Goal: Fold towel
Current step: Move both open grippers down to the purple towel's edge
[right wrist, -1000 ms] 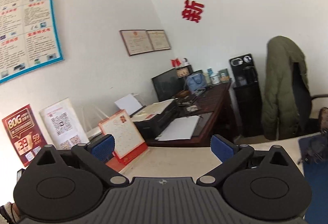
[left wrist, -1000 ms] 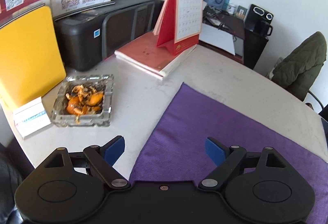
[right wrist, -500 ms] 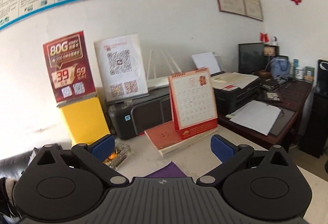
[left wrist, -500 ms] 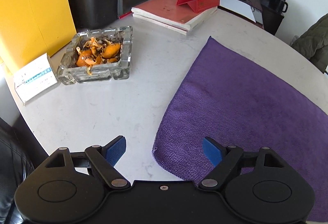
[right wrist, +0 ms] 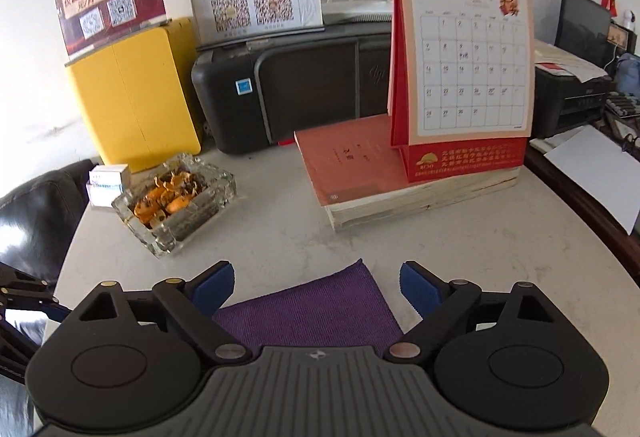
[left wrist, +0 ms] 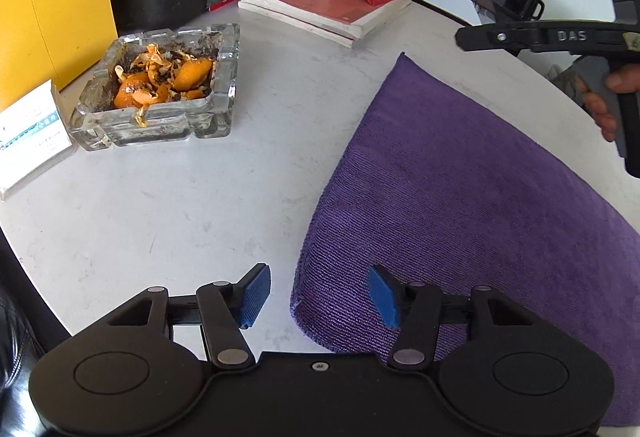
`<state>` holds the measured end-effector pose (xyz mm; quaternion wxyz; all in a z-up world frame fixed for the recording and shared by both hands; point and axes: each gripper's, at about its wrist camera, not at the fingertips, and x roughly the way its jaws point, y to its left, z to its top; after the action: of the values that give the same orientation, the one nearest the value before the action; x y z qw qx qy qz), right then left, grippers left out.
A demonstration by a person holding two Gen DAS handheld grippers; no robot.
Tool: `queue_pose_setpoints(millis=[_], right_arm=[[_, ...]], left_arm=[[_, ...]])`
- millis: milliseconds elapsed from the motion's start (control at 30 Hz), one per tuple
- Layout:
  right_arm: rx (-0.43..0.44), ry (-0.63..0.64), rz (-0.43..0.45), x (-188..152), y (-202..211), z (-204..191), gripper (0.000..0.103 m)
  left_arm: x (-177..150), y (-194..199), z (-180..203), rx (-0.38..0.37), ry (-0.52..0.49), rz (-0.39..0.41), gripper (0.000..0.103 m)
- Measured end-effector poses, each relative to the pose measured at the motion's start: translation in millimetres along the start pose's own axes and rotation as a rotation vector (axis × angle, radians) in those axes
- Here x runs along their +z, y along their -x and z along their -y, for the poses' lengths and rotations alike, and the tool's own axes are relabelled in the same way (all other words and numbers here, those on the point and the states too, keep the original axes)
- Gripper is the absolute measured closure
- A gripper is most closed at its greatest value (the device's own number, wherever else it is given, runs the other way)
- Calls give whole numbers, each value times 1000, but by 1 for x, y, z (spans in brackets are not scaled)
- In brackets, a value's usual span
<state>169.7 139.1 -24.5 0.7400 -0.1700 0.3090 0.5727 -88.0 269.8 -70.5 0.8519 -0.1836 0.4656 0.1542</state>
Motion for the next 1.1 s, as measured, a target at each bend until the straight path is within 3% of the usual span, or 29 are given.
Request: queue_pose_setpoints(millis=[400,800,933,1100], right_arm=[[15,95,-120,8,-76,16,11],[56,129,-181,13,-106,30,15],[75,187,-210,15,-104,27,21],[101,224,-249,19,-103,26,36]], left_arm=[[-5,2,-3,-65,-1,-18,53],[-2,1,-4,-68,-7,-39,55],[-3,1,-7,-71,3,-38,60],[-1,1,-12,-79,32,-32,65]])
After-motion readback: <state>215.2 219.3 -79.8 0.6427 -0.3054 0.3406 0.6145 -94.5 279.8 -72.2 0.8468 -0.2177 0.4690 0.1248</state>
